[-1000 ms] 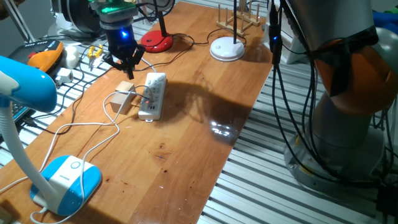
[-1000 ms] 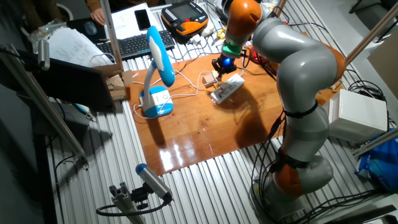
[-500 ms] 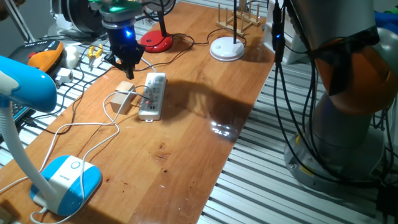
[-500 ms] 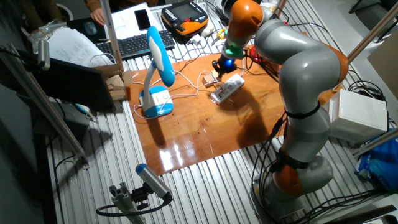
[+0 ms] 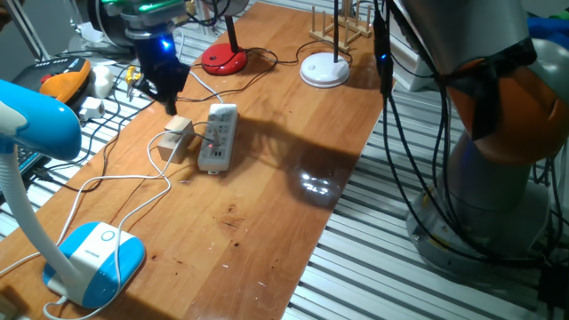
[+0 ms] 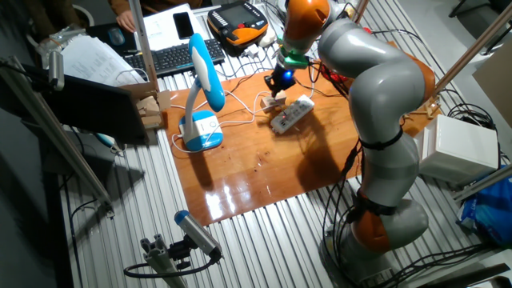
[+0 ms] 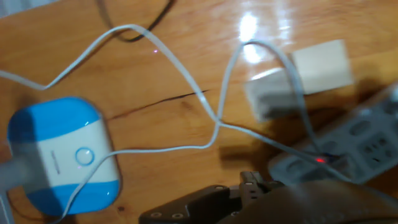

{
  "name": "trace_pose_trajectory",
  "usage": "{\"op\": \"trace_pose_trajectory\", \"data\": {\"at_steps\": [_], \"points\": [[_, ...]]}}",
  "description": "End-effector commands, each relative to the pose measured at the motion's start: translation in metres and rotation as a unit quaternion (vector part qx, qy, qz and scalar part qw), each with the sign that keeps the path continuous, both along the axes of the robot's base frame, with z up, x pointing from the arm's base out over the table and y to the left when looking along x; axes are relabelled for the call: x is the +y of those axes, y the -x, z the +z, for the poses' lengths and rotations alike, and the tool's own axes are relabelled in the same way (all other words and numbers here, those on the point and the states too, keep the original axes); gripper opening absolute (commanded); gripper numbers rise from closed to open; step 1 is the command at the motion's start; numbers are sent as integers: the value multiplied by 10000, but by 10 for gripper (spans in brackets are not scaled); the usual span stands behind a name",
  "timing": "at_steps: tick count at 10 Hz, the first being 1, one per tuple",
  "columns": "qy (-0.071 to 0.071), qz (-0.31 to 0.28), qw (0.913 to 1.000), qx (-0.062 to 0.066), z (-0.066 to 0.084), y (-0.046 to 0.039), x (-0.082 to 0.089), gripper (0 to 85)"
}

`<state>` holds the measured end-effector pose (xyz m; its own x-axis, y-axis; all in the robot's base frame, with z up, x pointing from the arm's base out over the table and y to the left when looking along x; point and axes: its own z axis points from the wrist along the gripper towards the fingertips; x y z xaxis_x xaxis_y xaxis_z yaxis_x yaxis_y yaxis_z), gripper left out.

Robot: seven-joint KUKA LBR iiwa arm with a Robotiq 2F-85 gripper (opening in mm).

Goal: Plug in the power cord of the desk lamp, turn on the socket, and light up the desk lamp

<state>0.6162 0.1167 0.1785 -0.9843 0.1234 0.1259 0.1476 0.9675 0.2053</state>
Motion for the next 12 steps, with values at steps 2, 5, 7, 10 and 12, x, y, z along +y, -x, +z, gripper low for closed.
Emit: {"op": "trace_pose_trajectory", "data": {"at_steps": [2,5,7,10,12], "points": [[39,-20,10000,-42,-69,16,618,170],[267,-135,9994,-192,-149,35,762,170],[276,-288,9990,-216,-231,40,877,170],[262,-448,9984,-229,-310,33,990,0],[496,-218,9976,-421,-325,9,977,0]]}}
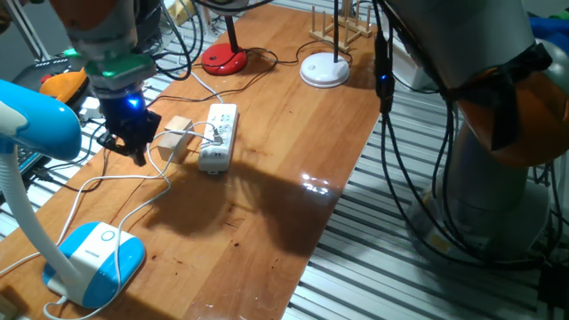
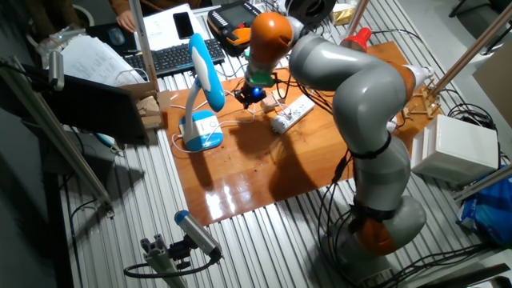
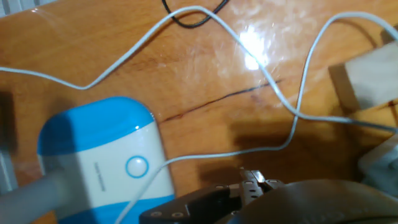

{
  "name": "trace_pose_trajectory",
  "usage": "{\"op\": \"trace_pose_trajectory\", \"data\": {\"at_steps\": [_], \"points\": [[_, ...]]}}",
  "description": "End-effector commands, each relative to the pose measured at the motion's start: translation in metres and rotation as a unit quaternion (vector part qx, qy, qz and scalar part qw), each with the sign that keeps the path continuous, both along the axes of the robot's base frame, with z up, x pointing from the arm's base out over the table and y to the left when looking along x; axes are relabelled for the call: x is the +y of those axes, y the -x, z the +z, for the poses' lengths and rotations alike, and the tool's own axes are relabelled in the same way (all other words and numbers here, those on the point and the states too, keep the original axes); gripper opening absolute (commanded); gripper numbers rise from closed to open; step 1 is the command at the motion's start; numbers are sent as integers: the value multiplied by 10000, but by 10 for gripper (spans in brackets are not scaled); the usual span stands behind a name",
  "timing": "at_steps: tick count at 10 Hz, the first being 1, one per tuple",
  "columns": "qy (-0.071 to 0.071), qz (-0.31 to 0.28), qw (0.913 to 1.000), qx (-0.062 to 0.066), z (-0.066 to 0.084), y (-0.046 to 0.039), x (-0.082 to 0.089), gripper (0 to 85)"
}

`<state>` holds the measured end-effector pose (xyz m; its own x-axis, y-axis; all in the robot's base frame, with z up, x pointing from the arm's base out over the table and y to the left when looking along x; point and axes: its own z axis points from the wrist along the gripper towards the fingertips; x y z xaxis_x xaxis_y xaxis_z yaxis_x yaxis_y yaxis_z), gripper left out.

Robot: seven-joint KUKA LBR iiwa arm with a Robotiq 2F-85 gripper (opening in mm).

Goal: Plug in the power cord of the desk lamp, turn on the socket, and light up the desk lamp

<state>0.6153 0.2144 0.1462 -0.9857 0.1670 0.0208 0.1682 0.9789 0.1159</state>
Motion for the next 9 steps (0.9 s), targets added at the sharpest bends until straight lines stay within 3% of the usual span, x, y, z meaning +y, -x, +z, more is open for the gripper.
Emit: {"op": "trace_pose_trajectory", "data": {"at_steps": [1,2,3,6,8,9], "points": [[215,205,9995,-88,-1,0,0,0],[312,594,9977,-35,-1,0,0,0],[274,860,9959,101,-1,0,0,0],[75,975,9951,134,-1,0,0,0],[-99,721,9971,228,-127,-36,277,0],[-121,685,9973,238,-177,-37,363,0]]}}
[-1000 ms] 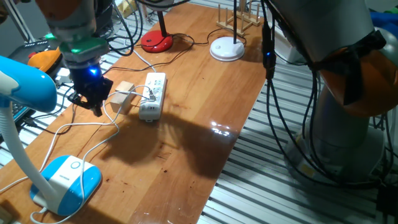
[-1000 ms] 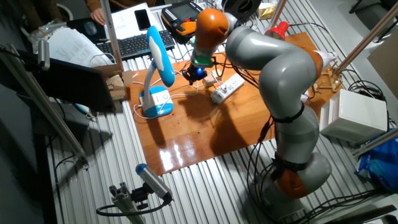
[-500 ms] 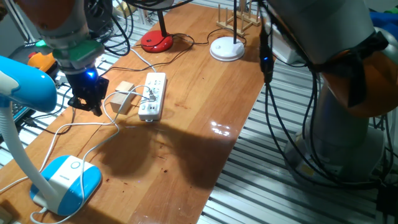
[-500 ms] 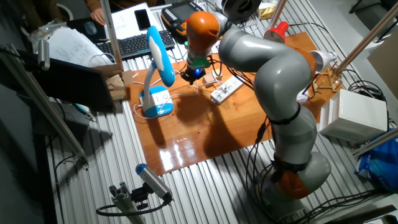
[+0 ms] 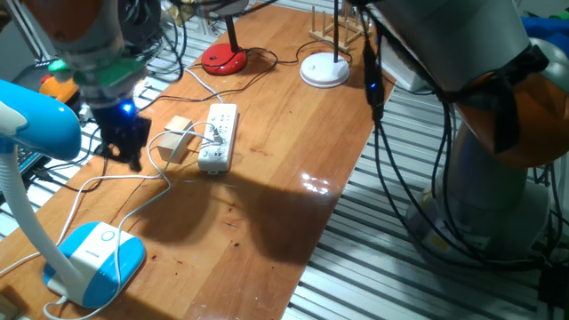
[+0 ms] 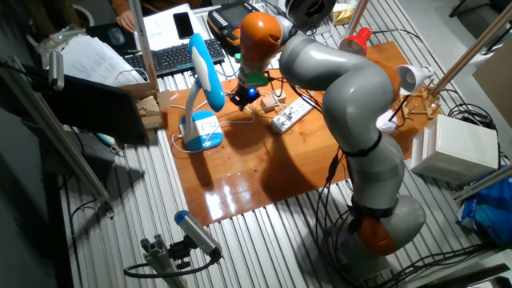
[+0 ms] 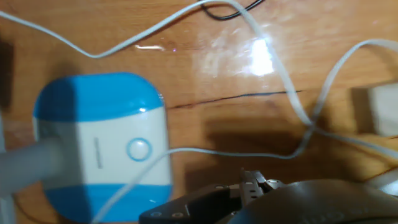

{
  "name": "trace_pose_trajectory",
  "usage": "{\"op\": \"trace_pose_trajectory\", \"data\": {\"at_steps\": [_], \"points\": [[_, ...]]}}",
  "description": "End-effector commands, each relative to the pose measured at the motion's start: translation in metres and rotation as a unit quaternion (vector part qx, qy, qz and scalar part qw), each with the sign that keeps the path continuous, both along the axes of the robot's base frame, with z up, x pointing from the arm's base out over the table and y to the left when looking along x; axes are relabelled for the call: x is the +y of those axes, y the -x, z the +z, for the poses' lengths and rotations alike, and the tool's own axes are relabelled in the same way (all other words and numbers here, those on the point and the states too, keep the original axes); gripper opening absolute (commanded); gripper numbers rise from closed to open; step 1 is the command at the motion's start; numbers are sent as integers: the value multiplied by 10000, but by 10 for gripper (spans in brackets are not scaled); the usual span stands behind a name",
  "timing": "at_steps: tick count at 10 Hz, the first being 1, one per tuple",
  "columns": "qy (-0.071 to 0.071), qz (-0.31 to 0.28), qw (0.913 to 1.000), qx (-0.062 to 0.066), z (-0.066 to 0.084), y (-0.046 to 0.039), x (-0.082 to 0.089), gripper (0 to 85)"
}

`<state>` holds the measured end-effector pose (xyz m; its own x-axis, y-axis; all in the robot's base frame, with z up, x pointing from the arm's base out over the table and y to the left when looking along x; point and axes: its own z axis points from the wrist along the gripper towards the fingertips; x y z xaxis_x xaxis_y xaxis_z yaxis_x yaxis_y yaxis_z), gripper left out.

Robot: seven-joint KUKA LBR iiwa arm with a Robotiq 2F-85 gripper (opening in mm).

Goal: Plug in the power cord of the desk lamp, turn on the socket, and light up the desk lamp

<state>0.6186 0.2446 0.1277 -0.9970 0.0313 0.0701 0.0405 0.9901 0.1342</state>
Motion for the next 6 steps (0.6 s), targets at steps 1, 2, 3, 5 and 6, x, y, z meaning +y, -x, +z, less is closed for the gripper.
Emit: {"op": "trace_pose_trajectory", "data": {"at_steps": [1,2,3,5,6], "points": [[-9,-15,10000,6,-8,1,117,170],[-69,-28,10000,16,-15,-4,155,170],[-145,-42,9999,26,-37,-11,188,170],[-219,-71,9997,39,-98,-45,246,170],[-256,-92,9996,51,-140,-57,297,170]]}}
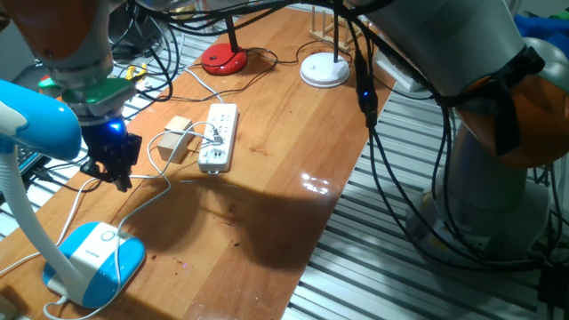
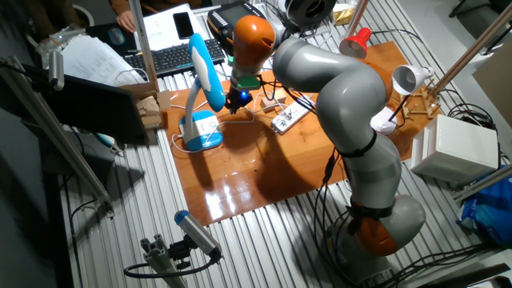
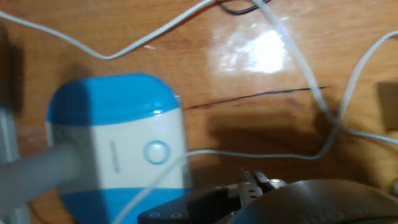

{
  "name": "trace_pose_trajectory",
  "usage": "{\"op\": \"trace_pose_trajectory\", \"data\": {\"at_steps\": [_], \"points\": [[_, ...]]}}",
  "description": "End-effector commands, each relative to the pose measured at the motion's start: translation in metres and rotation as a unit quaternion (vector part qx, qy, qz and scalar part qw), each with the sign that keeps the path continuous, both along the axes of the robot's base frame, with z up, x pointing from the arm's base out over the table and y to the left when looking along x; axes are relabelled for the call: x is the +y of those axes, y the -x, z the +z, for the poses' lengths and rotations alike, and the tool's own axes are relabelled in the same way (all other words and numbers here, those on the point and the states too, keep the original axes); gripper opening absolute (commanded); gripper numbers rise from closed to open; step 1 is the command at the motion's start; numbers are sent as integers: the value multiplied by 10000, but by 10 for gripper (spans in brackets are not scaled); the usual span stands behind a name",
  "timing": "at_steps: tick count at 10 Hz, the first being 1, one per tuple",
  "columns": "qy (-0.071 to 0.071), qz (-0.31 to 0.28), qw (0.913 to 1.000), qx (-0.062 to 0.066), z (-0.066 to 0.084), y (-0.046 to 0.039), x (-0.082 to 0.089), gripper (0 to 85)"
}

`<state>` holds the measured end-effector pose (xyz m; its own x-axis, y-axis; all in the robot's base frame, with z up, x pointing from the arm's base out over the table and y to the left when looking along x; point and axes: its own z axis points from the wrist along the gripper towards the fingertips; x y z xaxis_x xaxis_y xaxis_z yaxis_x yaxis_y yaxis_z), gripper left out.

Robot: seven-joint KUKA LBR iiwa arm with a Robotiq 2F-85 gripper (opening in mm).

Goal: Plug in the power cord of the desk lamp, turn on the socket, and light up the desk lamp

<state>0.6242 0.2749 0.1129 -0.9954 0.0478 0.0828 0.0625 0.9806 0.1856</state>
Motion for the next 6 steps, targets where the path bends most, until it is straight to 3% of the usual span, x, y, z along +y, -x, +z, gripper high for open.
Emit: {"op": "trace_pose_trajectory", "data": {"at_steps": [1,6], "points": [[-50,-61,10000,-12,-39,-1,58,340],[-146,-289,9994,-89,-215,51,316,340]]}}
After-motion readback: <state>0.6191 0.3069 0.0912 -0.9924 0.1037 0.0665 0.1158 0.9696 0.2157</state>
